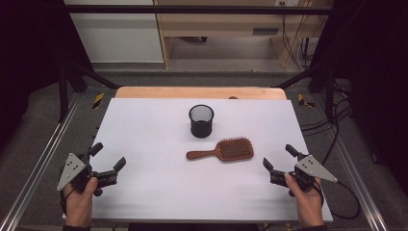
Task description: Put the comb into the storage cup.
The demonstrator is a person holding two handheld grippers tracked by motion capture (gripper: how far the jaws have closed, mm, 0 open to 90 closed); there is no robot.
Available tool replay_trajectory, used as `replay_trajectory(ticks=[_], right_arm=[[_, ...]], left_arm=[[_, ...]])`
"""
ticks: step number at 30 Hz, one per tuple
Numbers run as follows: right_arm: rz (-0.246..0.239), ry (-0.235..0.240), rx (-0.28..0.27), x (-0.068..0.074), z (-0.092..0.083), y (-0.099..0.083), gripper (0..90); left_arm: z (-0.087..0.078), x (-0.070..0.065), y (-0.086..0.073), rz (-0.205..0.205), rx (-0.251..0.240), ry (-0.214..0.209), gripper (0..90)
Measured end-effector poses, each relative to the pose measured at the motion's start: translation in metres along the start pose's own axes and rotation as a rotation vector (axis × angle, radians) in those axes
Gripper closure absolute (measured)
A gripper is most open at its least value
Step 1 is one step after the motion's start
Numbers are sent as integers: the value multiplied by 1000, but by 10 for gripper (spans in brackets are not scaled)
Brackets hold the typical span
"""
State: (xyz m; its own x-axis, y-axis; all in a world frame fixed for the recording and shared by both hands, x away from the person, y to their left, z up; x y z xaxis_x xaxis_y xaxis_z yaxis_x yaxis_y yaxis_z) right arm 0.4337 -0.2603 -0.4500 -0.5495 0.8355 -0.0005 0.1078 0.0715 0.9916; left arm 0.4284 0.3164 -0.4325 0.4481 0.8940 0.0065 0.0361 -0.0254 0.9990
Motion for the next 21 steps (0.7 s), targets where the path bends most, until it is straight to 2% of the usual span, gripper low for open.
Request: replay_trajectory(ticks=[7, 11, 13, 16, 21], right_arm=[[23, -3, 16, 1, 1, 0, 37], [32, -32, 36, 0, 3, -2, 33], [52, -37, 74, 0, 4, -4, 31], [45, -46, 124, 1, 5, -7, 35], [43, -41, 137, 4, 6, -7, 98]], left_arm=[[0, 1, -1, 1, 5, 7, 14], [0, 2, -1, -3, 9, 11, 14], [-1, 2, -1, -5, 8, 13, 15], [-1, 2, -1, -9, 5, 16, 15], [-2, 4, -1, -9, 10, 20, 16]])
Point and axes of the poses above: each handheld gripper's, and its own axes: z roughly forward along the jaws, y roughly out of its top, x roughly to its left, the point moved 2 cm from there along z, roughly forward along the jaws, and after that the axes turned 5 degrees about y, right-handed, at the moved point
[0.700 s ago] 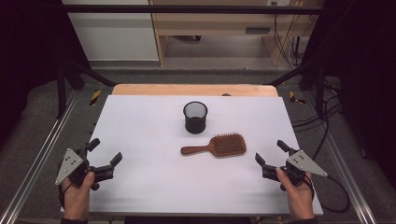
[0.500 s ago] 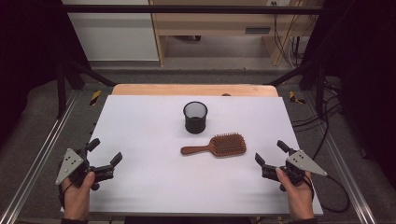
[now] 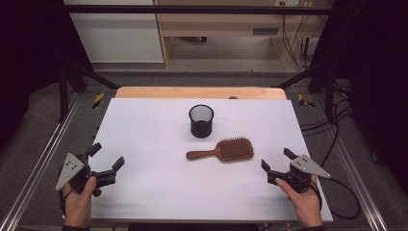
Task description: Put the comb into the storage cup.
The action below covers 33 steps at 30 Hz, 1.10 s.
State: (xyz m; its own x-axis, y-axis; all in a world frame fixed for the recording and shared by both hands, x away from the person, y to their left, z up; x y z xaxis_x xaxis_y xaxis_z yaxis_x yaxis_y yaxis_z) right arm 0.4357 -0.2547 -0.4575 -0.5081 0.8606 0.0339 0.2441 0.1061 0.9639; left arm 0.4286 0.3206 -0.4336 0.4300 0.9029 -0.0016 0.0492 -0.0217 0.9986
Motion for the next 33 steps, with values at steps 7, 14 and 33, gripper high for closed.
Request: replay_trajectory(ticks=[7, 14, 33], right_arm=[[-3, 27, 24, 3, 0, 0, 329], [-7, 23, 33, 3, -1, 0, 591], [-11, 39, 146, 9, 21, 16, 900]], left_arm=[[0, 0, 0, 1, 1, 3, 16], [0, 0, 0, 1, 4, 6, 16], [-2, 1, -1, -9, 1, 9, 17]])
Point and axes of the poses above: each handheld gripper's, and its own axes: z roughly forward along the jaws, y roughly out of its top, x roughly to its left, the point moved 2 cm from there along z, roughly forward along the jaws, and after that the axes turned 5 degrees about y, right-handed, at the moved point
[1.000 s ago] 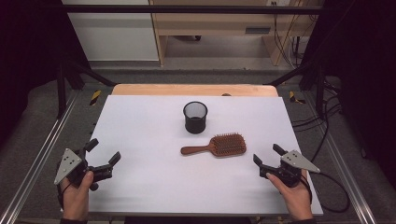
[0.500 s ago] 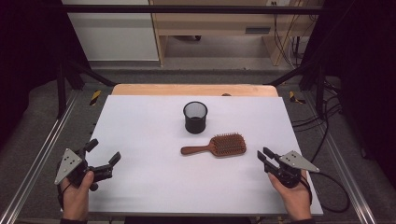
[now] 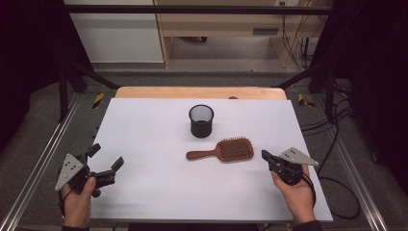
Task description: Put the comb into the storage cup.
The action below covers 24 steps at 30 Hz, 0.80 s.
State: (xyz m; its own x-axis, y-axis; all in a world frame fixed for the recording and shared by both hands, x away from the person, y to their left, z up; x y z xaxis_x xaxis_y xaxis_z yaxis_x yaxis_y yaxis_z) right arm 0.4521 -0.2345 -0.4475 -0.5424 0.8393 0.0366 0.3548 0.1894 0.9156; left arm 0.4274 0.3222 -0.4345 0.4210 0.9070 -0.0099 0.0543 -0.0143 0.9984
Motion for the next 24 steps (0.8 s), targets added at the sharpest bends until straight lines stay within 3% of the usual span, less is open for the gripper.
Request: replay_trajectory(ticks=[12, 24], right_arm=[[-29, -9, 91, -2, 32, 25, 900], [10, -37, 186, -19, 67, 18, 900]], left_arm=[[-1, 0, 0, -1, 0, 1, 17], [0, 0, -1, -1, 7, -1, 18]])
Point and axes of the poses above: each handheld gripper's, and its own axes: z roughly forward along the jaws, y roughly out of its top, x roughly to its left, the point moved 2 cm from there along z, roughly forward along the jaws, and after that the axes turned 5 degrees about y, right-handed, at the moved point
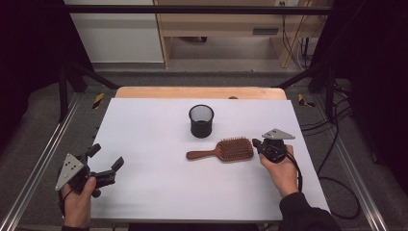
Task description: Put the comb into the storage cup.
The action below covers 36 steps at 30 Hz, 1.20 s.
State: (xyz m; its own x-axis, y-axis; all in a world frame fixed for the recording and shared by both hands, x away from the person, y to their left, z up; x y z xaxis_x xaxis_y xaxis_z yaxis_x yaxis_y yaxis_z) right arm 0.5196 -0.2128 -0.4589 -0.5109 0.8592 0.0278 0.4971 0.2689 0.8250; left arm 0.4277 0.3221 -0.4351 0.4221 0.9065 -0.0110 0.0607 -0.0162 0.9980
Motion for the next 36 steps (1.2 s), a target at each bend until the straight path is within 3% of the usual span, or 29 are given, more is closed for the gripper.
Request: replay_trajectory(ticks=[8, 15, 19, 22, 36], right_arm=[[39, -8, 46, -9, 19, -5, 900], [30, -17, 56, -11, 26, -4, 900], [23, -19, 54, -12, 29, -2, 900], [43, -26, 23, -18, 32, -1, 900], [50, -15, 22, -18, 41, -2, 900]], left_arm=[[0, 1, 0, -5, 2, 7, 18], [0, 1, 0, 2, 8, 6, 19], [0, 1, 0, 0, 7, 7, 19], [0, 2, 0, -5, 6, 10, 19], [1, 1, -1, -1, 13, 6, 19]])
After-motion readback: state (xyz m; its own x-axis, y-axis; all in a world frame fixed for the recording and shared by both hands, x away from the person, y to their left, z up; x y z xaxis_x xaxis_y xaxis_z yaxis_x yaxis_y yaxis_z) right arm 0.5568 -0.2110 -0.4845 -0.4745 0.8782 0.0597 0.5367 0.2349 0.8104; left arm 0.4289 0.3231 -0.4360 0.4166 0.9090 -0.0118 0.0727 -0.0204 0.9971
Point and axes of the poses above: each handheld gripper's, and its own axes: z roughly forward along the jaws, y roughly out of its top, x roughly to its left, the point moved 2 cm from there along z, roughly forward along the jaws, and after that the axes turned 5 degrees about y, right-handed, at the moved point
